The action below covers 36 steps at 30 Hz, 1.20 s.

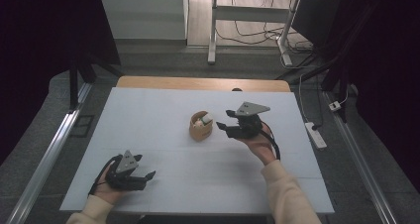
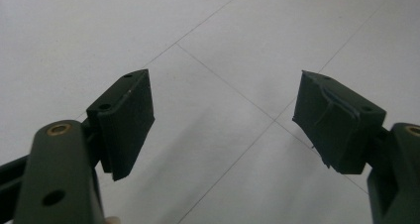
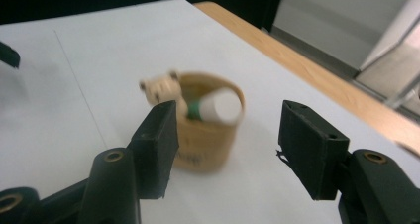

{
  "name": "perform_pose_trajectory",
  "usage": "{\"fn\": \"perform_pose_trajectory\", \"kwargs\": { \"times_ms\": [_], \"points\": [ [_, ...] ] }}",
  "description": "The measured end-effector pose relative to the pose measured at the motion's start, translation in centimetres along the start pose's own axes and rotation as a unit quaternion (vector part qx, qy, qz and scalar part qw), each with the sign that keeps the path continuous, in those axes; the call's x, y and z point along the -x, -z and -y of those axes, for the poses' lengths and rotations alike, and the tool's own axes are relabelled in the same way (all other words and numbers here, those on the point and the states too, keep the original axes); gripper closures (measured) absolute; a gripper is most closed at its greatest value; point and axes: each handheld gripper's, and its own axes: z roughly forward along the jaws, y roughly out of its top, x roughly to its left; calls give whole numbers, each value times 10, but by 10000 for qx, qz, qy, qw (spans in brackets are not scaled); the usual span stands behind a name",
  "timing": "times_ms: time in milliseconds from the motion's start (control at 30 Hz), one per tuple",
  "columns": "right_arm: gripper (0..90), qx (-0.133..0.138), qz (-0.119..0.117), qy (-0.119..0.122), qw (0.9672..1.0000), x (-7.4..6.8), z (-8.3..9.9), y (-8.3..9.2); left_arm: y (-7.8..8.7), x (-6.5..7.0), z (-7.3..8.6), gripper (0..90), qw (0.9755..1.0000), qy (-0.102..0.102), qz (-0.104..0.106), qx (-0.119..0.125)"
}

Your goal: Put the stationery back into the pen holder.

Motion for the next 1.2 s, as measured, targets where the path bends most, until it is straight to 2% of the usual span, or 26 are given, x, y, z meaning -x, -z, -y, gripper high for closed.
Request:
{"fn": "perform_pose_trajectory", "kwargs": {
  "times_ms": [300, 700, 867, 1033, 1200],
  "points": [
    [404, -228, 250, -54, 9994, -3, 32, 43, 0, 0, 0, 231, 10000, 1, 2, 15],
    [400, -481, 384, -288, 9977, -4, 77, 84, 0, -1, -1, 231, 10000, 48, -38, 18],
    [400, -548, 403, -486, 9965, -3, 96, 93, 0, -1, -1, 231, 10000, 63, -52, 32],
    [398, -570, 408, -494, 9963, -3, 103, 94, 0, -1, -1, 231, 10000, 51, -55, 44],
    [388, -546, 418, -461, 9966, -3, 104, 96, 0, -1, -1, 231, 10000, 53, -47, 57]
  ]
}}
